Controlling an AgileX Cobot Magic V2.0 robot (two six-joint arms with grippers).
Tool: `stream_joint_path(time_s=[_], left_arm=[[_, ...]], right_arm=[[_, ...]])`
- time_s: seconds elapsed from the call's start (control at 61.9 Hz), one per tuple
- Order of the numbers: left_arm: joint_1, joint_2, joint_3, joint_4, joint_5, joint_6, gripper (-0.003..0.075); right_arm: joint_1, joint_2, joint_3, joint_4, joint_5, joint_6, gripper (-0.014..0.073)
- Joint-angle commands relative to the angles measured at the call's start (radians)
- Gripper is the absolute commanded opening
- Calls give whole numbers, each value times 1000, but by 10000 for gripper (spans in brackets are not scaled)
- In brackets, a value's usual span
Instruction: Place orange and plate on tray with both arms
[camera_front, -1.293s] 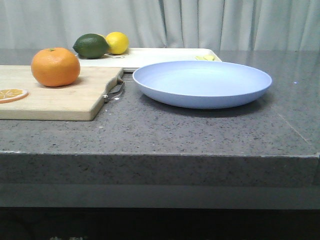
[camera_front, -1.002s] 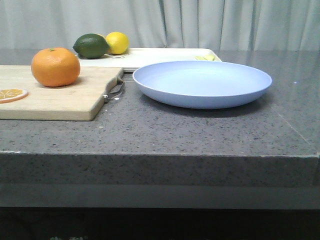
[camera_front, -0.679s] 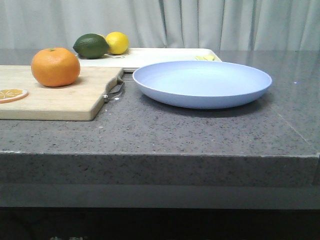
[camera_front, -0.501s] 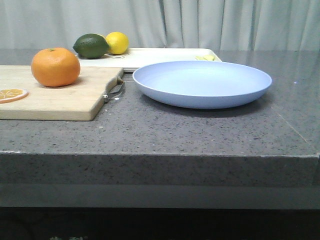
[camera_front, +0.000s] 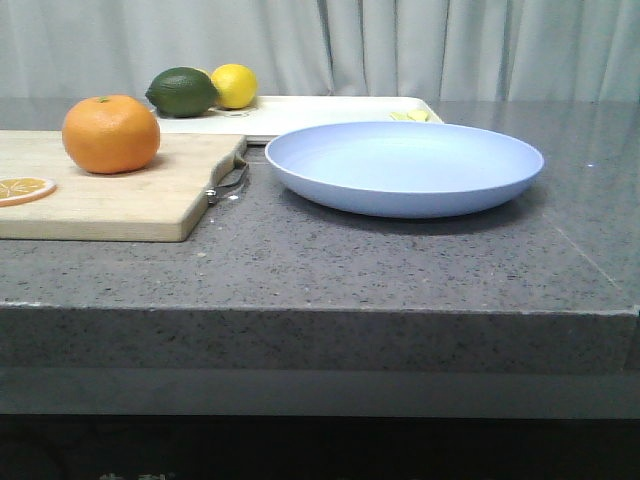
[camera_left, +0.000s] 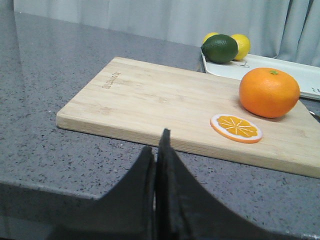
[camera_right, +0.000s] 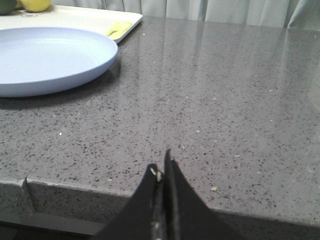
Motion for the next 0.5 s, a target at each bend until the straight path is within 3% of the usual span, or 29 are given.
stream_joint_path(time_s=[0.0, 0.339, 0.485], left_arm=[[2, -20, 4, -8, -104, -8, -18], [2, -20, -8, -8, -378, -8, -18], [2, -10, -93, 43, -357, -8, -18]], right_arm=[[0, -23, -5, 7, -106, -5, -68], [0, -23, -109, 7, -149, -5, -68], [0, 11, -231, 7, -139, -5, -62]])
